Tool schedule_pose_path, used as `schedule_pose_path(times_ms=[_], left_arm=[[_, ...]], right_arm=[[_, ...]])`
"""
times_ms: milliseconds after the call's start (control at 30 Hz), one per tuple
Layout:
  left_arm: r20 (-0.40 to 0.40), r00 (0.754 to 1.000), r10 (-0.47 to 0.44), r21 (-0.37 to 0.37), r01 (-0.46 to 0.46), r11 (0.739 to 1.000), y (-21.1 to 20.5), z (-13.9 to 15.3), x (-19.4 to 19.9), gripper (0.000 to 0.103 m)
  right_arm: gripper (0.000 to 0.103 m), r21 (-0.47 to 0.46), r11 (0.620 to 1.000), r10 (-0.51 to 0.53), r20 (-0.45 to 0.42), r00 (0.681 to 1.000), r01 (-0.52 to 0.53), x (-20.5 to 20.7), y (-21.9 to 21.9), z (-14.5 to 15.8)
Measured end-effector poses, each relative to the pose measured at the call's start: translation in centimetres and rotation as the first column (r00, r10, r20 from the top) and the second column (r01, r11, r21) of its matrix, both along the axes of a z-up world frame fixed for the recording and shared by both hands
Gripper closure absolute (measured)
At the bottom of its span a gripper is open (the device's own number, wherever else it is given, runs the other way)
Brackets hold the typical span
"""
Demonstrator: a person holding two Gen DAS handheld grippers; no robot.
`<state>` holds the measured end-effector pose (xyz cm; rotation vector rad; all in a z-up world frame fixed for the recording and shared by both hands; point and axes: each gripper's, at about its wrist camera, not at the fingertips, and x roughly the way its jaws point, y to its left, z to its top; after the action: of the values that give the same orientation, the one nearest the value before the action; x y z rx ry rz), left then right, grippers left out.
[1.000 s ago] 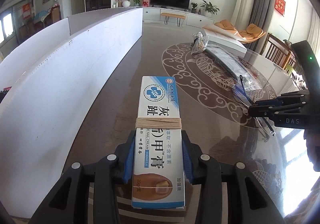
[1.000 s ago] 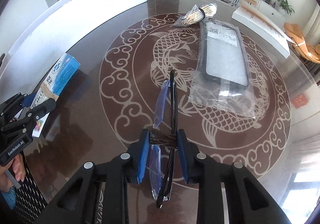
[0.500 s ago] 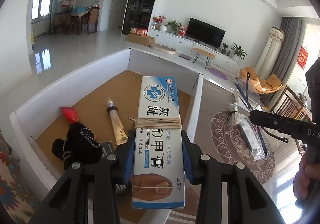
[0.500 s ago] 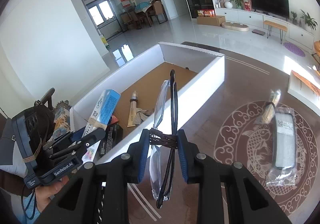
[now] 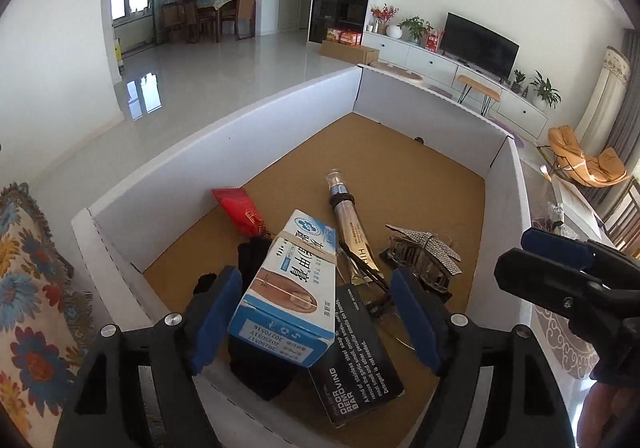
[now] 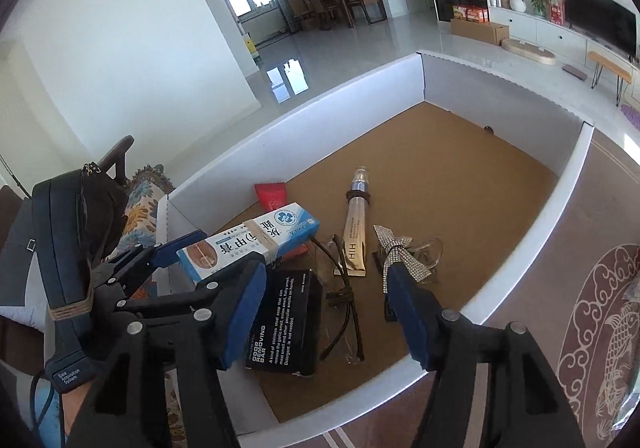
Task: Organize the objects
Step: 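Carry the glasses and ointment box into the cardboard box and open both tools, then move both empty tools back over the table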
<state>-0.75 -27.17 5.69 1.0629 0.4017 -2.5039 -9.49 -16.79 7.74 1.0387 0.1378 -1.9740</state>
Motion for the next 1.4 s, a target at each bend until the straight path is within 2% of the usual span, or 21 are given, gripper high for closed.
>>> schedule_pose_path(times_ms=[33,100,133,200,233,267,333,367,433,467,600,633,700,867,967,1133,1300,1400], left_arm=[[-0.019,1.0,-0.014,0.01,0.014,1.0,1.1,0.4,0.4,0.027],[-0.069,0.995,-0.076,0.04,0.079,0.996,4.1,1.3,1.2,0.027],[-0.098,0.988,-0.117,0.051,0.122,0.991,6.0,1.9,1.4,0.027],[-0.155,0.965,-0.213,0.063,0.225,0.972,10.3,3.0,2.1,0.026],[-0.18,0.947,-0.264,0.066,0.28,0.958,12.6,3.3,2.4,0.023],[-0.197,0.929,-0.313,0.069,0.332,0.941,14.8,3.5,2.6,0.013],[-0.219,0.891,-0.398,0.07,0.421,0.904,19.2,3.0,2.8,0.0],[-0.218,0.872,-0.437,0.074,0.462,0.884,21.2,2.4,2.7,0.0],[-0.161,0.851,-0.499,0.082,0.515,0.853,24.7,0.4,1.5,0.0],[-0.118,0.847,-0.518,0.078,0.528,0.846,26.2,-1.0,1.0,0.0],[0.029,0.854,-0.52,0.065,0.517,0.853,28.5,-6.4,-0.6,0.0],[0.049,0.857,-0.513,0.062,0.51,0.858,28.3,-7.3,-1.0,0.0],[0.082,0.866,-0.493,0.054,0.49,0.87,27.7,-8.6,-1.7,0.0],[0.094,0.885,-0.456,0.051,0.453,0.89,26.1,-9.3,-2.2,0.0],[0.097,0.891,-0.444,0.058,0.441,0.896,25.5,-9.7,-1.9,0.0],[0.102,0.884,-0.456,0.024,0.456,0.89,25.8,-9.8,-1.9,0.0],[0.146,0.874,-0.464,-0.044,0.475,0.879,26.9,-10.2,-1.9,0.0],[0.146,0.873,-0.465,-0.05,0.476,0.878,27.0,-10.2,-1.8,0.0]], right_arm=[[0.024,-0.011,1.0,-0.026,-0.04,0.999,0.026,0.3,1.7,0.4],[0.004,-0.032,0.995,-0.093,-0.117,0.989,0.09,1.2,5.9,0.9],[0.001,-0.037,0.991,-0.132,-0.145,0.981,0.128,1.5,8.2,0.8],[0.0,-0.029,0.977,-0.212,-0.182,0.96,0.21,2.0,13.2,-0.2],[0.0,-0.005,0.966,-0.255,-0.194,0.947,0.259,2.2,15.8,-1.0],[0.0,0.032,0.949,-0.302,-0.199,0.932,0.315,2.3,18.3,-2.3],[0.0,0.117,0.902,-0.391,-0.187,0.901,0.416,2.2,23.4,-5.0],[0.0,0.164,0.875,-0.427,-0.179,0.886,0.455,2.3,25.4,-6.5],[0.0,0.247,0.819,-0.483,-0.191,0.854,0.518,2.7,29.3,-8.7],[0.0,0.273,0.794,-0.505,-0.2,0.839,0.543,3.2,31.2,-9.5],[0.0,0.314,0.73,-0.571,-0.211,0.794,0.608,4.8,36.4,-11.1],[0.0,0.294,0.733,-0.581,-0.197,0.789,0.613,4.9,37.5,-11.1],[0.0,0.298,0.714,-0.605,-0.192,0.773,0.633,5.0,38.3,-11.1],[0.0,0.294,0.71,-0.612,-0.194,0.767,0.64,5.0,38.0,-11.3],[0.0,0.273,0.714,-0.633,-0.142,0.761,0.644,4.9,38.6,-11.6],[0.0,0.276,0.708,-0.638,-0.147,0.756,0.65,4.9,38.3,-11.6],[0.0,0.276,0.708,-0.638,-0.147,0.756,0.65,5.0,38.4,-11.6],[0.0,0.276,0.708,-0.638,-0.147,0.756,0.65,5.0,38.4,-11.6]])
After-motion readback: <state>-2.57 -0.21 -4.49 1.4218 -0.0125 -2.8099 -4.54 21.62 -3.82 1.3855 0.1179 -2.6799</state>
